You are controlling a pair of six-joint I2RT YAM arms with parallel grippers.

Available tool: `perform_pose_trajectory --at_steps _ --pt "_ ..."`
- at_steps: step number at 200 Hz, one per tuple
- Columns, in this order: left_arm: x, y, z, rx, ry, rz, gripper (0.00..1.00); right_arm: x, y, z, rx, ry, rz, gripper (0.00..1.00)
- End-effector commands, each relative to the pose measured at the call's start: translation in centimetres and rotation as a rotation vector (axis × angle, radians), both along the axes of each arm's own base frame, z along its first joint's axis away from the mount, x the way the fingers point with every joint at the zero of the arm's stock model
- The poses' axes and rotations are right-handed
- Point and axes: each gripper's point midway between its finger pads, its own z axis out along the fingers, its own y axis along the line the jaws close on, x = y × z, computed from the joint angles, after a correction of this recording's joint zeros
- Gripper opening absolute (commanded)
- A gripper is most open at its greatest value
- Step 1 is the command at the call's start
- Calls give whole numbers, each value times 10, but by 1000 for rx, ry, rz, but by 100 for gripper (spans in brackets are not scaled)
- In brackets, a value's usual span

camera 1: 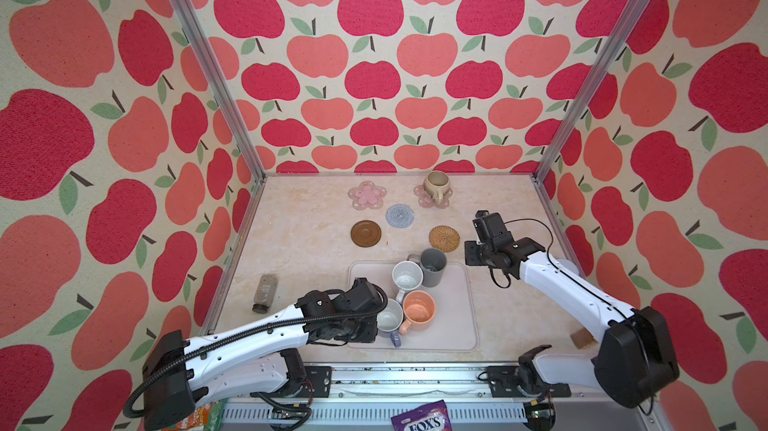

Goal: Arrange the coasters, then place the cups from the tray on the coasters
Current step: 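Move the left gripper over the white mug at the tray's near edge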

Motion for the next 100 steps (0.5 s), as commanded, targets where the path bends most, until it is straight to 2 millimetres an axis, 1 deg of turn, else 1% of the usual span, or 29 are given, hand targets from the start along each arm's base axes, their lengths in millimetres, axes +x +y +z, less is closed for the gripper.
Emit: perform_pose_trajectory --at_steps 1,57,100 --pt "-1 -13 1 -46 23 31 37 10 2 16 37 -38 -23 57" --pt "-7 -34 3 -126 41 28 37 10 2 19 48 -48 -22 57" --pt "-8 -42 7 -127 33 20 37 9 3 20 53 -51 -18 57"
